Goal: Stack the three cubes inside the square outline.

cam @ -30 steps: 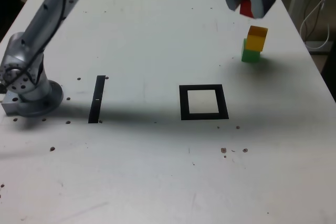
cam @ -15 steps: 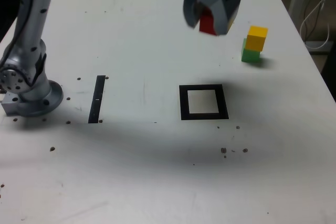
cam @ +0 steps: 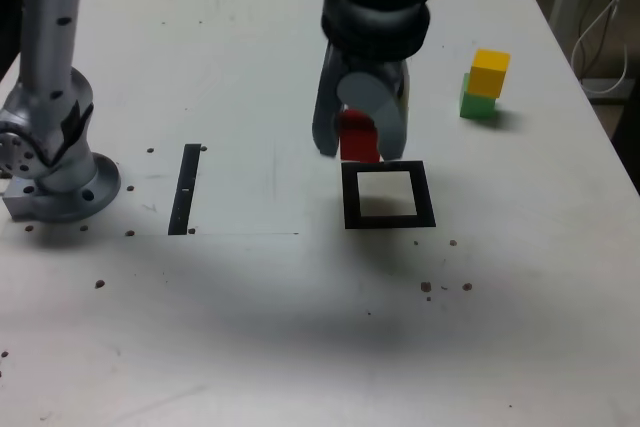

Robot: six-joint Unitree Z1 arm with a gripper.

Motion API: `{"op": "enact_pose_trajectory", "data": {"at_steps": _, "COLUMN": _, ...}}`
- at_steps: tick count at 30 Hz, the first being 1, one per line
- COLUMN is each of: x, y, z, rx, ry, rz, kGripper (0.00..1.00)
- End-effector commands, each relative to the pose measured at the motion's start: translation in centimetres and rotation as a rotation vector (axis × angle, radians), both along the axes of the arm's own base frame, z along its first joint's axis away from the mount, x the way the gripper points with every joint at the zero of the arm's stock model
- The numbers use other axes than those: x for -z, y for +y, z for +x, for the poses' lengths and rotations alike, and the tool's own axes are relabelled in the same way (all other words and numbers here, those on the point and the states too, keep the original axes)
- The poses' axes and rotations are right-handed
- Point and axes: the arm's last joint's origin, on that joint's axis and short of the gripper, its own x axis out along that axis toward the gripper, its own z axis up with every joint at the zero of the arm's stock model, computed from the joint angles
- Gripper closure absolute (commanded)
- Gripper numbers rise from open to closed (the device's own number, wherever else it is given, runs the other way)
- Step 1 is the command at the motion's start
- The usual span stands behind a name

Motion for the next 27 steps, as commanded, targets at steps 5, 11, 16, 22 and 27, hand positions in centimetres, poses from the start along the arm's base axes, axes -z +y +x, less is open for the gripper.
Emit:
{"op": "enact_pose_trajectory", "data": {"at_steps": 5, "x": 2.0, "y": -0.8, "z": 1.4, "rx": -0.038, "ry": -0.043, "rz": -0.022, "kGripper": 0.81}}
{"op": "enact_pose_trajectory", "data": {"at_steps": 11, "x": 3.8, "y": -0.9, "z": 1.9, "rx": -0.06, "ry": -0.062, "rz": -0.019, "kGripper": 0.81}}
{"op": "enact_pose_trajectory", "data": {"at_steps": 16, "x": 4.7, "y": -0.8, "z": 2.0, "rx": -0.059, "ry": -0.052, "rz": -0.001, "kGripper": 0.8}}
{"op": "enact_pose_trajectory", "data": {"at_steps": 22, "x": 5.1, "y": -0.7, "z": 1.9, "rx": -0.056, "ry": -0.03, "rz": 0.028, "kGripper": 0.74}}
{"op": "enact_pose_trajectory", "data": {"at_steps": 27, "x": 5.4, "y": -0.6, "z": 1.8, "rx": -0.053, "ry": -0.02, "rz": 0.037, "kGripper": 0.71}}
